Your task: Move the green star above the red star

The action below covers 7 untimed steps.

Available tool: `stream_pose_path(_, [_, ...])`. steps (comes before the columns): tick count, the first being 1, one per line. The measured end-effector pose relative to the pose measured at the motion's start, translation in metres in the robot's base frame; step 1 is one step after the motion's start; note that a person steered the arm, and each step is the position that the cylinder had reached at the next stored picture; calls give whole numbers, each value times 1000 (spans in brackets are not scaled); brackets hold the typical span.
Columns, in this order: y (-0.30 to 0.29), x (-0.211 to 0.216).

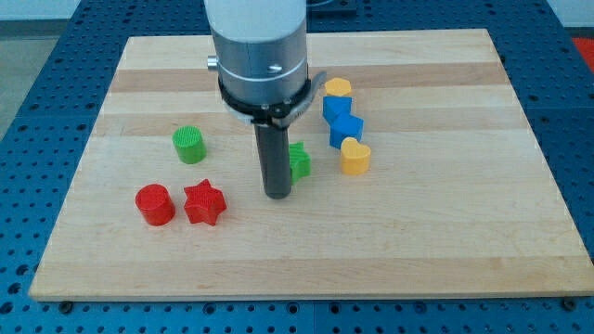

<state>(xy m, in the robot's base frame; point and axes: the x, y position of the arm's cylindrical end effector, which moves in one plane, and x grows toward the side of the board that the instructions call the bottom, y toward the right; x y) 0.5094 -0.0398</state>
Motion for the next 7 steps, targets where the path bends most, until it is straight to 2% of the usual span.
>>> stream_pose_path(1, [23, 23])
stream_pose_path(2, [51, 8])
stream_pose_path(3, [51, -11])
stream_pose_path(5, [-32, -28])
stream_pose_path(7, [21, -12])
